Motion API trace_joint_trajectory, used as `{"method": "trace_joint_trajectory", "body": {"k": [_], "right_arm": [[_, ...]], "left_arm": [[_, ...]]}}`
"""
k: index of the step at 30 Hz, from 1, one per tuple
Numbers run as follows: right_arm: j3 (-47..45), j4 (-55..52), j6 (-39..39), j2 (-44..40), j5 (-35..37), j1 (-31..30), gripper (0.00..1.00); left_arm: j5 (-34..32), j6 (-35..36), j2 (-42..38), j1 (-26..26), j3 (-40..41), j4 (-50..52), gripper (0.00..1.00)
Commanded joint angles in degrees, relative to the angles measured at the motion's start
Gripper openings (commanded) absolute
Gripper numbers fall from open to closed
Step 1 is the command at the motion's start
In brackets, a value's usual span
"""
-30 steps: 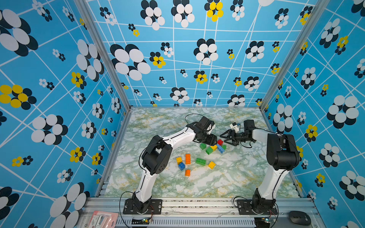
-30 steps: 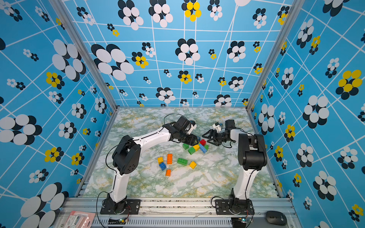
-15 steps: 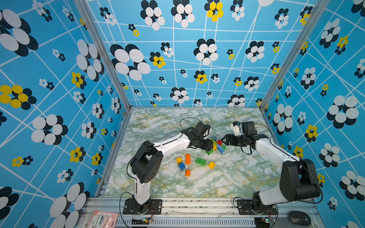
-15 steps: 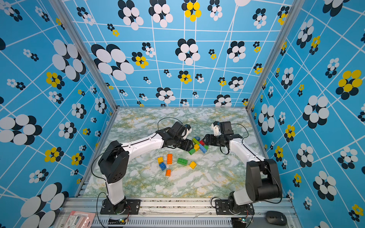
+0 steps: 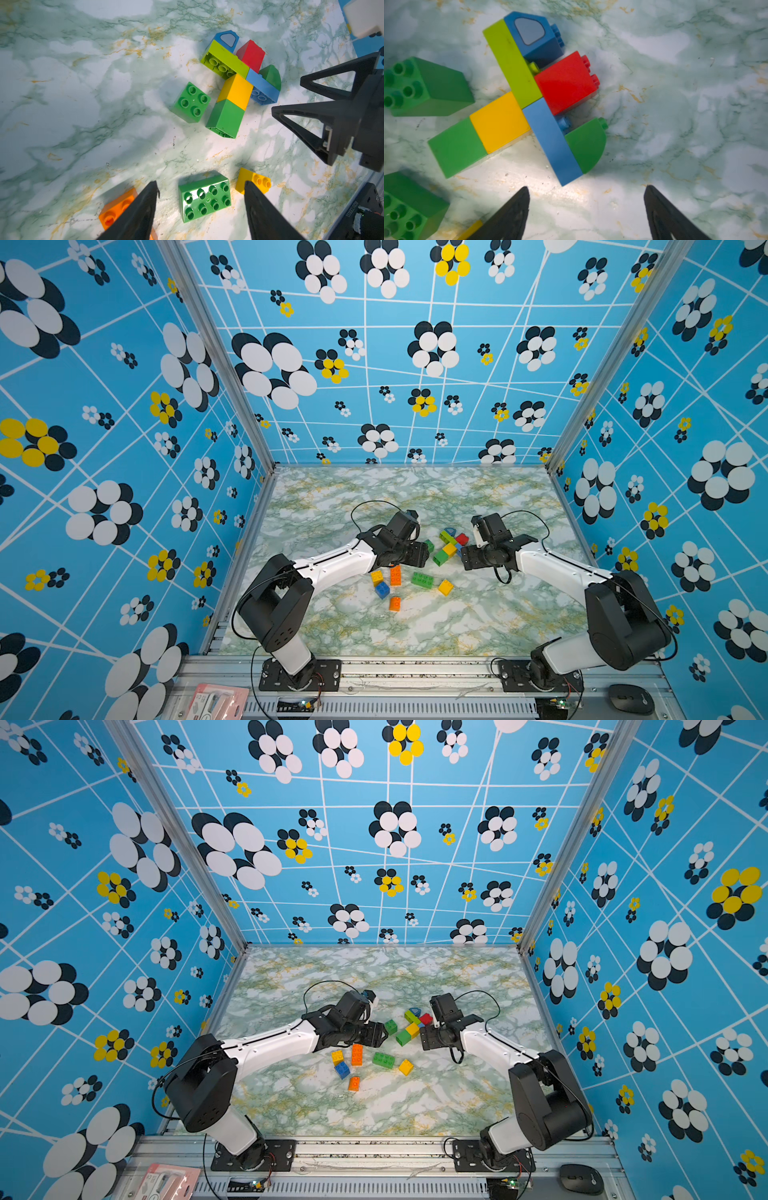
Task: Assemble a fork with lego
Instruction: Adjust the lego brick at the center of the board.
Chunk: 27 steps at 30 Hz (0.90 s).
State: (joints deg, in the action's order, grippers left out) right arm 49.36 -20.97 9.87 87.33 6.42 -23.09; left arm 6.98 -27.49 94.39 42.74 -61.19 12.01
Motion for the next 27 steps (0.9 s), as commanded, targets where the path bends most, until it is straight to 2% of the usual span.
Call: {"method": "trace_joint_trajectory", "body": {"k": [1,14,27], "right_arm": [[3.93,-1.84,0.25,3.48,3.42,-1.03,0.88],[13.80,-5.43,0.81,14.01,6.72,-0.58,0.89],[26.19,-9.15,-4.22,23.03,8.04,5.54,0.90]], "left_arm": [[-0.85,-0.81,-2.45,-0.97,0.93,-0.80,0.70],[-0.68,-0.99,-3.10,-2.40,2.21,-1.02,0.69],[-0.23,-1.32,-3.27,-3.54,2.22,-0.68,0.69]]}}
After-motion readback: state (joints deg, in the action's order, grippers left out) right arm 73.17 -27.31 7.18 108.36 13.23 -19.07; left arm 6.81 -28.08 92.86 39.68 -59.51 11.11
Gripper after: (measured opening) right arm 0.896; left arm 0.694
